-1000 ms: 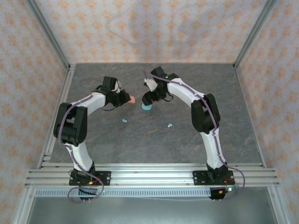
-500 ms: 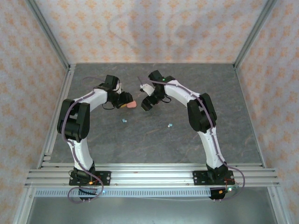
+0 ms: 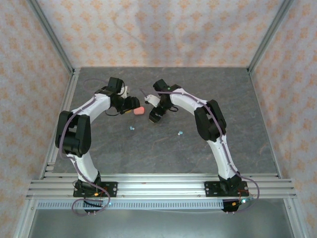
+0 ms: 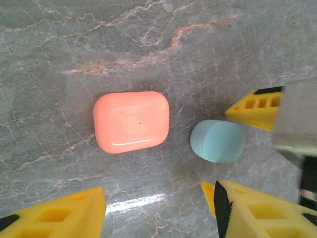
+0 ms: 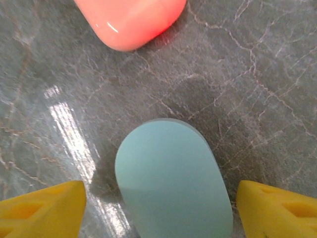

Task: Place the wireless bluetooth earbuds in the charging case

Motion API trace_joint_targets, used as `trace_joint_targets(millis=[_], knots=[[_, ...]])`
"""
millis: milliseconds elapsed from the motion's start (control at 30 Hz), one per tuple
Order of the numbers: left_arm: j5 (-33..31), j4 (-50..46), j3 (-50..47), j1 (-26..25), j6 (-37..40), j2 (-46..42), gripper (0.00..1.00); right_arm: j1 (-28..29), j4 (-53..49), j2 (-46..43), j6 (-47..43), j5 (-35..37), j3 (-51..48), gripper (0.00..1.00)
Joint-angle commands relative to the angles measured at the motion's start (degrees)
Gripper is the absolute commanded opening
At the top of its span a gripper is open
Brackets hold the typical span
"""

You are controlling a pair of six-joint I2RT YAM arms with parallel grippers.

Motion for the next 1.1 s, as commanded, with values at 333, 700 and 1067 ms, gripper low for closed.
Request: trace_joint_targets(millis=[333,700,1067], knots=[[3.6,-3.6,-0.4,1.1,3.6,-3.6,0.58,0.1,-2.9,-0.1,-1.6,-0.6,-0.4,0.54],[7.8,-6.2,0.0,1.2,2.0,-8.9,0.56,0.1,-1.7,-10.0,2.3,-5.0,-5.3,0.41],[18.4,-2.6,-2.2,-0.7,-7.5,-17.3,0.52,0.6,-3.0,-27.2,9.2,-11.1,-12.2,0.39]])
